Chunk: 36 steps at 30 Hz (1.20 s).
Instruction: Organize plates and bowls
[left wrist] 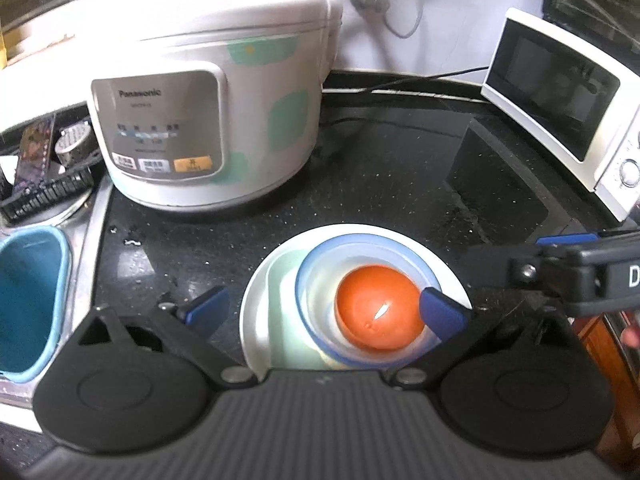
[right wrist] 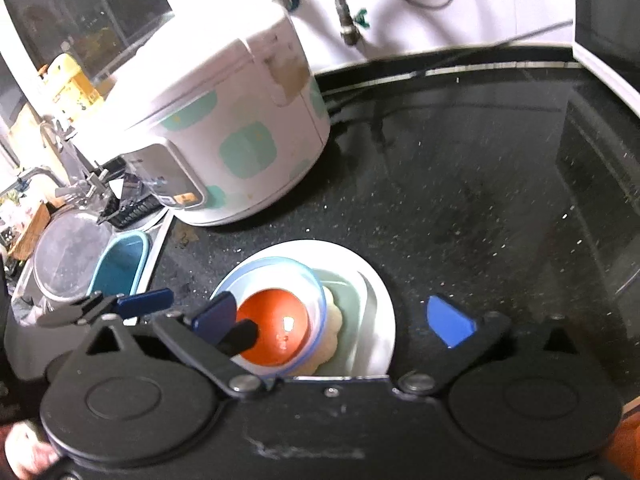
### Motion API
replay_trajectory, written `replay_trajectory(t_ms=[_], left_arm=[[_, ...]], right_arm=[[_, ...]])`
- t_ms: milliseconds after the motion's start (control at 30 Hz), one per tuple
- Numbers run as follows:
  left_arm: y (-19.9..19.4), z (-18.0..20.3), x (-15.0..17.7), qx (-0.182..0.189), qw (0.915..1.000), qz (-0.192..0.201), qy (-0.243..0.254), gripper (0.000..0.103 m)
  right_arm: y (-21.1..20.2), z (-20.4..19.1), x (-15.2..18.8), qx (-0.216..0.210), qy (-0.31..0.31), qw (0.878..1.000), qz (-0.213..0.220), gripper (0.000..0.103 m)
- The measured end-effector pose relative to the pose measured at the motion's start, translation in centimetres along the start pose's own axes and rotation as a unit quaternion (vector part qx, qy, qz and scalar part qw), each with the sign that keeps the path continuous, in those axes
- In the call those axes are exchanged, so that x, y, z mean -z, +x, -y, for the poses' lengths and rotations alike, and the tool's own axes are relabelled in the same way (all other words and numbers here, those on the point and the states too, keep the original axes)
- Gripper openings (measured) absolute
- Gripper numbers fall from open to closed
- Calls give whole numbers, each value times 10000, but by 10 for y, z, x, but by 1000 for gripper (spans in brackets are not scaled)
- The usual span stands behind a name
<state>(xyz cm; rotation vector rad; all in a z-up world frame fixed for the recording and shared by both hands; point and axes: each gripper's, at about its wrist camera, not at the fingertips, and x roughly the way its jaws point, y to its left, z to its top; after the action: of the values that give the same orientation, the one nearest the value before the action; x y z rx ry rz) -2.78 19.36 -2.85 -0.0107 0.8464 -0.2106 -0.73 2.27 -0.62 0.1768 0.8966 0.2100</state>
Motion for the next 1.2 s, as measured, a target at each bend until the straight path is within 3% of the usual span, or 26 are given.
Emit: replay_trajectory(t_ms=[200, 467, 900, 1200], left_arm=[[-22, -3, 20, -54, 9993, 292, 233, 103], [-42, -9, 36, -76, 9987, 477, 166, 103], [-52, -6, 40, -279, 9981, 498, 214, 103], [-55, -6, 39, -453, 9976, 476, 223, 103]], right_arm=[[-22, 2, 22, 153, -367, 9990, 180, 103], [-37, 8, 47, 313, -635, 9971, 295, 103], [-49, -33, 52, 287, -1639, 9858, 214, 103], [-45, -35, 50, 406, -1762, 9835, 35, 103]])
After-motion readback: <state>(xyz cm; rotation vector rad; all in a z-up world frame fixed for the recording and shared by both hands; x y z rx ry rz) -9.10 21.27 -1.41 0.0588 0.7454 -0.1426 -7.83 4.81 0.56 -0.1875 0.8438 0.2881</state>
